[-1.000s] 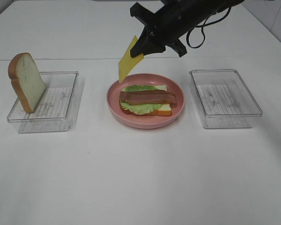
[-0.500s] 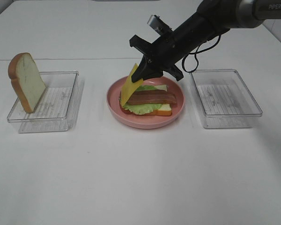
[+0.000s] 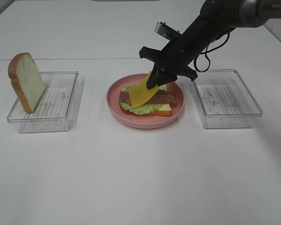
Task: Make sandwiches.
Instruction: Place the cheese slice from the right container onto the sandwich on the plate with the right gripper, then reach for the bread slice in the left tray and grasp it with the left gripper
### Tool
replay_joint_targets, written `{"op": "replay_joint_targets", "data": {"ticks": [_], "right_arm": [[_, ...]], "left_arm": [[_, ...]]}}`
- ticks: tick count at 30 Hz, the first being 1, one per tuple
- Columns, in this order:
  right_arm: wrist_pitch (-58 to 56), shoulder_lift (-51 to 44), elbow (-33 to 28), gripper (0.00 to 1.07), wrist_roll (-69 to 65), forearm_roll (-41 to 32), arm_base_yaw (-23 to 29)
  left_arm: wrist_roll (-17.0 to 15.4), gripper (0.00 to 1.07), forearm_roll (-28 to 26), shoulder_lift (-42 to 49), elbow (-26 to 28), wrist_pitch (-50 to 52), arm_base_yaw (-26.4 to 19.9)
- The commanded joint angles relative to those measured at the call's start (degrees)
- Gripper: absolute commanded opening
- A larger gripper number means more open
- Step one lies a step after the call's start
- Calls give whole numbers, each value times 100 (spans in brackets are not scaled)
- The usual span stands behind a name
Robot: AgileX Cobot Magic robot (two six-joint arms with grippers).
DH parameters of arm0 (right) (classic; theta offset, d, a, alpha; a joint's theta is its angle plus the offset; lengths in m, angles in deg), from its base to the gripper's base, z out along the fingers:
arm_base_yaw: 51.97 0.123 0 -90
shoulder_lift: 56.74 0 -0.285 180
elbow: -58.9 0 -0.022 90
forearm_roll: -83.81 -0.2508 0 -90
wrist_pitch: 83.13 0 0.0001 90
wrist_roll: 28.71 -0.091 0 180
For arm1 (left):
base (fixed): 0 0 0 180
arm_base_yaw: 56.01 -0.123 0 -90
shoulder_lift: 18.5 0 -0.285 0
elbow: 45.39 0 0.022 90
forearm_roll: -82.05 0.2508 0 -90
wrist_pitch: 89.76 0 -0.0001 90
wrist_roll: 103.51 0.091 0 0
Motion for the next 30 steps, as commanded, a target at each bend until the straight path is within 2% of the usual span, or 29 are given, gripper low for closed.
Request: {"op": "replay_joint_targets", "data": {"ticks": [1,2,3,4,5,7,12,13,14,15,16,17,18,19,23,24,25,26,30], "right_arm": [[-40,-92,29,58,-29,57,-11],[-40,-92,29,58,-29,57,-11],[-46,-143,29,72,46,57,-11],[-46,-235,29,89,206,74,-11],[-46,-235,29,89,206,74,-11],[-46,-441,29,99,252,281,-11],[-138,-751,29,99,138,848,-11],[-292,-911,57,99,-115,1455,-11],[-292,-911,57,99,-115,1455,-11],[-470,-1100,57,99,-556,2108,-17],[-539,-1186,57,99,-751,2481,-23],[-539,-1186,57,99,-751,2481,-23],[-710,-1352,57,99,-1117,3111,-97],[-791,-1409,57,99,-1180,3340,-149],[-957,-1644,57,98,-1134,3455,-458],[-980,-1736,57,98,-1060,3455,-745],[-980,-1736,57,98,-1060,3455,-745],[-1043,-1782,57,98,-1008,3455,-1008],[-1283,-1816,57,98,-1014,3392,-1501]], "left_arm": [[-29,102,-40,120,-34,74,6],[-29,102,-40,120,-34,74,6],[-29,102,-40,120,-34,74,6],[-29,102,-40,120,-34,74,6],[-29,102,-40,120,-34,74,6],[-29,102,-40,120,-34,74,6],[-29,102,-40,120,-34,74,6],[-29,102,-40,120,-34,74,6],[-29,102,-40,120,-34,74,6],[-29,102,-40,120,-34,74,6],[-29,102,-40,120,-34,74,6],[-29,102,-40,120,-34,74,6],[-29,102,-40,120,-34,74,6],[-29,102,-40,120,-34,74,6],[-29,102,-40,120,-34,74,6],[-29,102,-40,120,-34,74,6],[-29,102,-40,120,-34,74,6],[-29,102,-40,120,-34,74,6],[-29,102,-40,120,-34,74,6]]}}
